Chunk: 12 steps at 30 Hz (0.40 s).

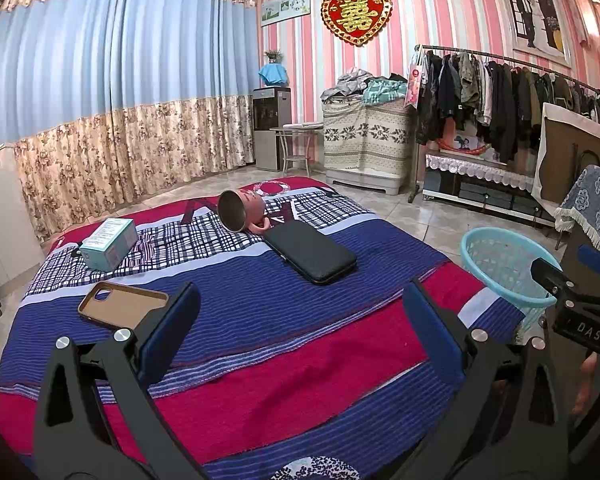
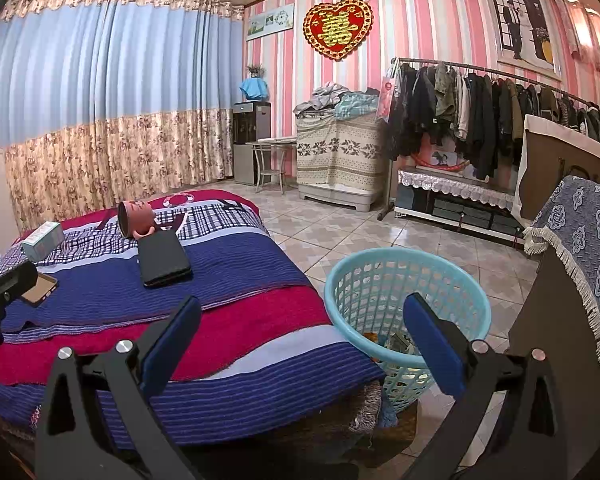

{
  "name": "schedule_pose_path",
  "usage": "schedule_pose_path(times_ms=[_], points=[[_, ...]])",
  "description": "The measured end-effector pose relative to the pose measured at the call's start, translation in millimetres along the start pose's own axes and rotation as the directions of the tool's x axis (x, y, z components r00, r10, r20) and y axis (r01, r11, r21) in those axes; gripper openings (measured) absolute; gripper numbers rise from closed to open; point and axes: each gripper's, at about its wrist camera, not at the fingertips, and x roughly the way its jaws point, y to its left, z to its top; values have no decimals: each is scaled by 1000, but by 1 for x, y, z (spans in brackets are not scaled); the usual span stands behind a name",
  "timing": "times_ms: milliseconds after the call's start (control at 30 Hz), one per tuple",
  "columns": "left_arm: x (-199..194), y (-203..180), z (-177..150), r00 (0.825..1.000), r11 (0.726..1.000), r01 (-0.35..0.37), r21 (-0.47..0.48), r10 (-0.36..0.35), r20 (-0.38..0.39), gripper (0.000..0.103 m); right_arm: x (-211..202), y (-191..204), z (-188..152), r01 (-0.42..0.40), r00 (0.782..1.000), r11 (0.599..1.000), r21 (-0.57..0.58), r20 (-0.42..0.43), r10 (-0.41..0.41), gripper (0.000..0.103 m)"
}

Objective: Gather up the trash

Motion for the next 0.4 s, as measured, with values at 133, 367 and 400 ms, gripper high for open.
schedule_pose_path(times_ms=[133, 367, 400], points=[[0, 2, 2, 1000, 1000, 2, -1, -2, 3, 98, 1, 0, 0, 1, 1000, 1000, -2, 0, -1, 99], [4, 11, 4, 1000, 1000, 3, -11, -3, 9, 98, 1, 0, 0, 1, 1000, 1000, 1, 0, -1, 99], [3, 10, 3, 1000, 1000, 1, -9, -1, 11, 98, 0, 0, -1, 1, 1000, 1000, 0, 0, -1, 99]])
